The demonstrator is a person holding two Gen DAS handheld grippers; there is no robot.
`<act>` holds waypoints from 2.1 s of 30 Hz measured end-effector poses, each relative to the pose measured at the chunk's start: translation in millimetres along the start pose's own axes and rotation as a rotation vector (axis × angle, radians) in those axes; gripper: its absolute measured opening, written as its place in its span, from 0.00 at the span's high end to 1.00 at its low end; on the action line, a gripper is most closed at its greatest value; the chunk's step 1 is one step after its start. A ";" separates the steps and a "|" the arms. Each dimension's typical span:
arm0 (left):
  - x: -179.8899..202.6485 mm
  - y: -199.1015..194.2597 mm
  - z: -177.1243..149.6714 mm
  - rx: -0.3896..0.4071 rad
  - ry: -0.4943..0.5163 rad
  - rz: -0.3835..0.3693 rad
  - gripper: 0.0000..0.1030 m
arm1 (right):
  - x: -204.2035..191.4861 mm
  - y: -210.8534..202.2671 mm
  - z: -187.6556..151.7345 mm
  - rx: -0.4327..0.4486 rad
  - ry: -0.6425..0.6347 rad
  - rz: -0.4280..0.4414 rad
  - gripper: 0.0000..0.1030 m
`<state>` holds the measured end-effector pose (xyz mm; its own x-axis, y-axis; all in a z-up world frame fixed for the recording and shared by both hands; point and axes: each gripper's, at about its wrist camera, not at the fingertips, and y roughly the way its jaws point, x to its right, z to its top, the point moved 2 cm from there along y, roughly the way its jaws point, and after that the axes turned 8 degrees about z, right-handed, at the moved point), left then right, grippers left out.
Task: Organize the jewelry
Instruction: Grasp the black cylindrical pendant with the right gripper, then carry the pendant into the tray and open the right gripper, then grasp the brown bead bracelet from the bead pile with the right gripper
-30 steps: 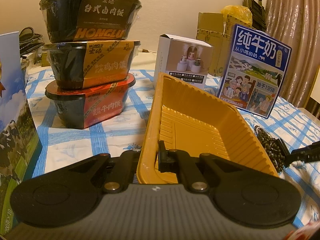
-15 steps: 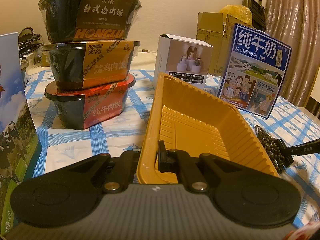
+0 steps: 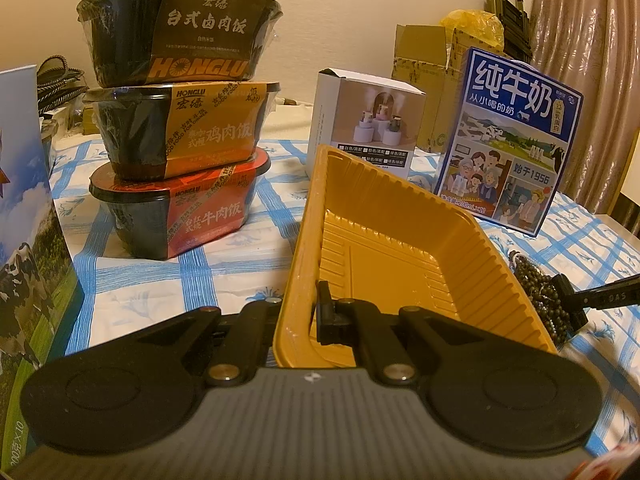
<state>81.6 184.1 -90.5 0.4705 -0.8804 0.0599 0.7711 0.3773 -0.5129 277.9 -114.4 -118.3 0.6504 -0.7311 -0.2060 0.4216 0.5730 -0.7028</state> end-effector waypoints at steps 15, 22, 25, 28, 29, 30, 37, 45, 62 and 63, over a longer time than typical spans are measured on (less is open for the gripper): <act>1.6 -2.3 0.7 0.005 0.002 -0.003 0.96 | -52.9 -45.0 29.8 0.161 0.103 0.259 0.79; 1.6 -3.0 0.3 0.004 0.002 -0.005 0.96 | -122.7 -20.9 27.5 0.091 0.075 0.440 0.79; 1.5 -3.6 -0.6 0.004 0.000 -0.007 0.96 | -150.5 -7.2 25.2 0.059 0.066 0.489 0.79; 1.0 -3.8 -1.6 0.004 -0.003 -0.011 0.96 | -170.2 5.5 21.9 0.034 0.054 0.510 0.79; 0.6 -3.8 -1.7 0.004 -0.004 -0.012 0.96 | -176.6 10.0 20.5 0.025 0.044 0.510 0.79; 0.6 -4.0 -1.9 0.005 -0.004 -0.013 0.96 | -179.9 14.3 19.0 0.019 0.041 0.508 0.79; -1.5 -3.1 -3.3 0.001 -0.016 -0.014 0.96 | -190.4 32.4 12.8 -0.009 0.030 0.505 0.79; -2.1 -1.9 -3.3 -0.002 -0.020 -0.011 0.96 | -176.1 5.0 5.4 0.036 0.015 0.494 0.74; -2.2 -1.2 -2.6 -0.003 -0.017 -0.007 0.96 | -57.4 -43.7 -28.7 0.082 0.135 0.195 0.74; -2.2 -1.2 -2.7 -0.002 -0.016 -0.008 0.96 | -50.3 -44.4 -30.8 0.081 0.143 0.175 0.74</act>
<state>78.5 184.8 -92.3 0.4715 -0.8784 0.0779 0.7738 0.3697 -0.5143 207.0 -114.5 -97.7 0.6244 -0.6595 -0.4185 0.3630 0.7194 -0.5922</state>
